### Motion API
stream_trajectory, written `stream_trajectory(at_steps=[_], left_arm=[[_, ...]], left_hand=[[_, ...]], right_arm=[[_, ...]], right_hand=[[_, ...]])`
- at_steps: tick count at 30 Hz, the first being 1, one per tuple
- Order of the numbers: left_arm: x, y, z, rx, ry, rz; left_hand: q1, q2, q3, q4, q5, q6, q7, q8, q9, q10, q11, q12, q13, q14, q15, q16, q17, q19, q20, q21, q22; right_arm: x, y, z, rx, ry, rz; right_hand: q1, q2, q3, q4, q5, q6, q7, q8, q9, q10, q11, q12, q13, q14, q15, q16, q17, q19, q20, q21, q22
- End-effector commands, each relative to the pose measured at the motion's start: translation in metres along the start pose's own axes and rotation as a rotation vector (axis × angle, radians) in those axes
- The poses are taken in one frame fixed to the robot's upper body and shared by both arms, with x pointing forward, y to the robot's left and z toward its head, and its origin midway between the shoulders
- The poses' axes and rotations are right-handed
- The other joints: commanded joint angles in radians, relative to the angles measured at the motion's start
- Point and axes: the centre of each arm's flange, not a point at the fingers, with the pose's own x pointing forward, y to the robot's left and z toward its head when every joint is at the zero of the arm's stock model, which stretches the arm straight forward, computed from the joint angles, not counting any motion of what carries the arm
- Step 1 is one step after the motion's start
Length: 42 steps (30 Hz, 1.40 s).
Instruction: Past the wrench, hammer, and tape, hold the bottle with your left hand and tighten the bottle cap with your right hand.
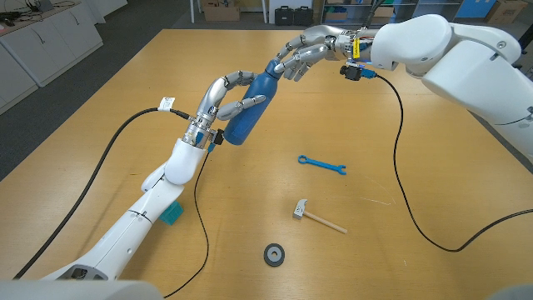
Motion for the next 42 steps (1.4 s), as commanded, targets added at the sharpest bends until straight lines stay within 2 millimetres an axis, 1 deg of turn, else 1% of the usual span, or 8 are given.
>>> stream_trajectory(at_steps=[1, 10, 19, 24, 28, 33, 37, 42], left_arm=[[-0.002, 0.0, -0.001, 0.039, 0.015, 0.011], [-0.001, -0.001, -0.001, 0.046, 0.02, -0.001], [-0.002, 0.0, 0.001, 0.05, 0.019, -0.006], [-0.003, 0.0, 0.003, 0.052, 0.02, -0.007], [-0.005, 0.0, 0.005, 0.05, 0.018, -0.002], [-0.006, 0.0, 0.006, 0.041, 0.016, 0.009], [-0.006, 0.0, 0.006, 0.026, 0.02, 0.017], [-0.006, 0.001, 0.003, -0.02, 0.038, 0.031]], left_hand=[[0.233, 0.227, 0.022, 0.014, 0.006, 0.203, -0.203, 0.0, 0.006, 0.16, -0.16, 0.002, 0.002, 0.011, -0.15, 0.007, 0.001, 0.01, -0.138, 0.004, 0.003], [0.236, 0.226, 0.021, 0.013, 0.006, 0.198, -0.204, -0.002, 0.006, 0.151, -0.16, -0.002, 0.003, 0.01, -0.149, 0.006, 0.001, 0.01, -0.137, 0.004, 0.003], [0.238, 0.224, 0.02, 0.013, 0.006, 0.194, -0.206, -0.004, 0.006, 0.151, -0.161, -0.003, 0.005, 0.008, -0.149, 0.004, 0.001, 0.01, -0.136, 0.003, 0.003], [0.238, 0.224, 0.019, 0.014, 0.006, 0.194, -0.205, -0.004, 0.006, 0.15, -0.162, -0.004, 0.005, 0.008, -0.149, 0.004, 0.001, 0.01, -0.136, 0.003, 0.002], [0.238, 0.223, 0.019, 0.014, 0.006, 0.194, -0.205, -0.004, 0.006, 0.149, -0.162, -0.005, 0.006, 0.007, -0.149, 0.003, 0.001, 0.009, -0.136, 0.003, 0.002], [0.238, 0.222, 0.018, 0.014, 0.006, 0.194, -0.207, -0.004, 0.006, 0.152, -0.162, -0.004, 0.007, 0.007, -0.149, 0.003, 0.001, 0.009, -0.135, 0.003, 0.002], [0.239, 0.223, 0.017, 0.015, 0.006, 0.194, -0.207, -0.004, 0.006, 0.151, -0.162, -0.005, 0.007, 0.007, -0.149, 0.003, 0.002, 0.009, -0.135, 0.003, 0.002], [0.239, 0.223, 0.017, 0.016, 0.006, 0.196, -0.207, -0.004, 0.006, 0.151, -0.165, -0.006, 0.008, 0.007, -0.149, 0.003, 0.002, 0.009, -0.135, 0.002, 0.002]], right_arm=[[-0.01, -0.002, 0.006, -0.043, 0.085, -0.057], [-0.022, -0.001, 0.007, -0.024, 0.099, -0.129], [-0.027, 0.001, 0.008, -0.036, 0.12, -0.18], [-0.028, 0.002, 0.009, -0.076, 0.138, -0.198], [-0.029, 0.003, 0.007, -0.09, 0.153, -0.231], [-0.034, 0.005, 0.002, -0.094, 0.157, -0.288], [-0.037, 0.008, -0.004, -0.088, 0.147, -0.352], [-0.04, 0.014, -0.019, -0.024, 0.111, -0.397]], right_hand=[[-0.003, 0.024, 0.002, 0.013, -0.006, 0.312, -0.028, 0.085, 0.035, 0.039, -0.002, 0.023, 0.027, 0.039, -0.051, 0.028, 0.017, 0.021, -0.022, 0.013, 0.004], [-0.05, 0.01, -0.023, 0.032, -0.02, 0.343, -0.021, 0.129, 0.07, 0.094, 0.0, 0.06, 0.083, 0.086, -0.05, 0.054, 0.031, 0.041, -0.039, 0.026, 0.006], [-0.124, 0.011, -0.054, 0.058, -0.025, 0.443, -0.013, 0.256, 0.158, 0.262, 0.004, 0.193, 0.257, 0.229, -0.089, 0.129, 0.08, 0.115, -0.094, 0.071, 0.009], [-0.173, -0.002, -0.077, 0.079, -0.027, 0.465, -0.016, 0.276, 0.159, 0.264, 0.006, 0.235, 0.321, 0.26, -0.088, 0.136, 0.094, 0.125, -0.103, 0.079, 0.01], [-0.316, -0.018, -0.137, 0.149, -0.037, 0.278, 0.024, 0.188, 0.123, 0.178, 0.008, 0.254, 0.407, 0.265, -0.092, 0.13, 0.126, 0.132, -0.102, 0.09, 0.01], [-0.365, -0.026, -0.16, 0.16, -0.037, 0.092, 0.039, 0.074, 0.102, -0.036, 0.016, 0.192, 0.428, 0.148, -0.075, 0.113, 0.185, 0.099, -0.069, 0.081, 0.013], [-0.398, -0.028, -0.172, 0.157, -0.037, -0.054, 0.075, -0.017, 0.096, -0.326, 0.077, 0.063, 0.41, -0.111, 0.058, 0.046, 0.218, -0.022, -0.038, 0.041, 0.018], [-0.398, -0.027, -0.171, 0.143, -0.037, -0.109, 0.102, -0.061, 0.084, -0.474, 0.139, -0.032, 0.359, -0.266, 0.13, -0.023, 0.195, -0.077, -0.034, 0.027, 0.024]])
